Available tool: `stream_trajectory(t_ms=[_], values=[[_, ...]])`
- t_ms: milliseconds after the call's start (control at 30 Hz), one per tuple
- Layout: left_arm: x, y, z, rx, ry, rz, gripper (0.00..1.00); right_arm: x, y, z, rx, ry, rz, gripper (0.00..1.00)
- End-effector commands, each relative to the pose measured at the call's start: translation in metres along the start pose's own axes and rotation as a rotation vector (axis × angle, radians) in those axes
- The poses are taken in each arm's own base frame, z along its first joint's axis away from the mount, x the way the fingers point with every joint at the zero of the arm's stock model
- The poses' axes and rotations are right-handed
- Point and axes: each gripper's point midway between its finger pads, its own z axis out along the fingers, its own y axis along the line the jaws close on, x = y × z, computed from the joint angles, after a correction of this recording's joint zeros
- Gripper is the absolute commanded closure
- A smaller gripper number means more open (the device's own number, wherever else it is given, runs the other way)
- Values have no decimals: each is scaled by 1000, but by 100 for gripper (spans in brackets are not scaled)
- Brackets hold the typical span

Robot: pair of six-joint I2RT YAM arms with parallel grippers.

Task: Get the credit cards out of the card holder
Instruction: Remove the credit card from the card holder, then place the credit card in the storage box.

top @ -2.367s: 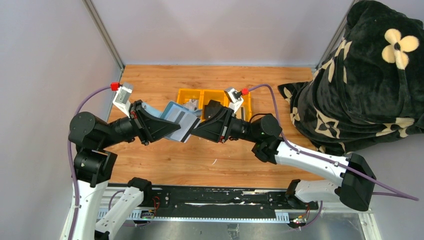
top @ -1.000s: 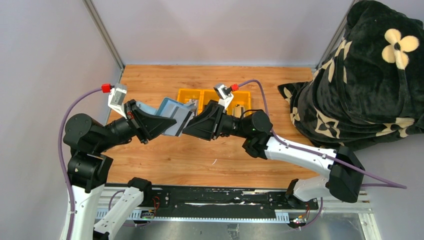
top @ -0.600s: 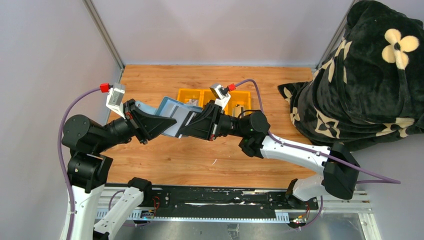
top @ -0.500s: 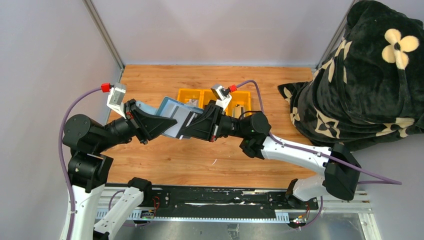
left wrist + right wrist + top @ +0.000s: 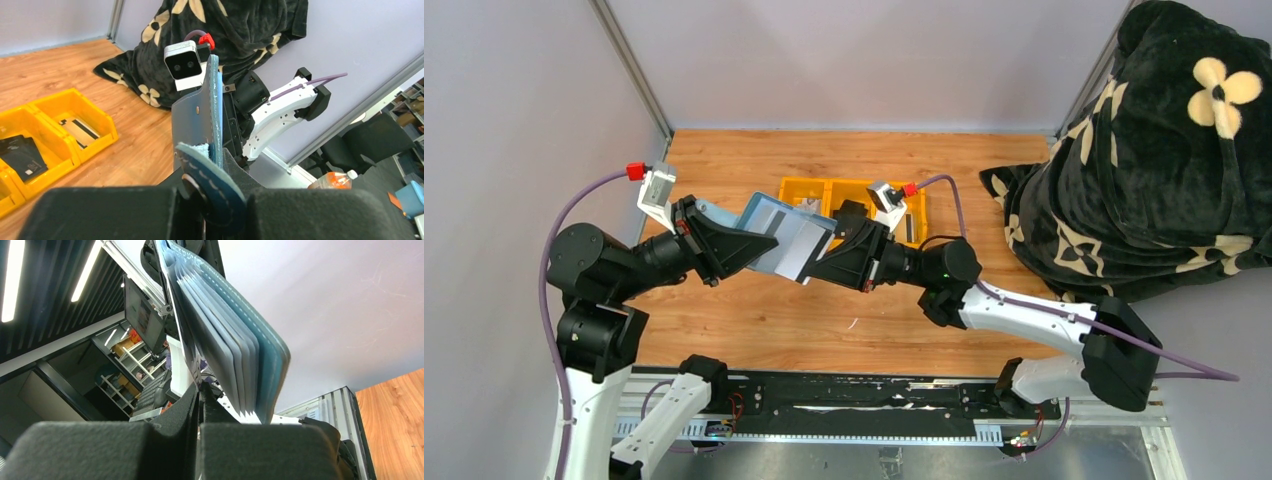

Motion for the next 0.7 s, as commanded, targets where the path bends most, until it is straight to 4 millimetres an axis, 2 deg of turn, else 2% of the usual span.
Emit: stream_trajectory(t_ms=[0,67,100,200,333,500,567,600,667], values=[[-15,-23,-5,59,-36,97,100,-16,-4,-18,37,-34,-22,100],[-16,-20,-6,38,-35,127,100,-22,-7,-31,79,-38,-31,100],[-16,-19,-7,26,-31,146,100,-27,-18,-42,140,-44,-35,100],[-18,-12,-9,-21,-29,194,100,-39,-32,-66,268,-44,-72,100],[-16,-1,-13,-86,-19,246,100,-46,-57,-89,421,-7,-94,100],[-14,5,-18,-125,-13,303,100,-51,-110,-104,634,97,-94,100],[-10,5,-20,-122,-3,315,100,-44,-145,-112,746,170,-60,100],[-9,6,-20,-122,1,321,100,-46,-152,-110,760,186,-67,100],[-5,7,-22,-130,9,326,100,-42,-185,-111,809,226,-38,100]])
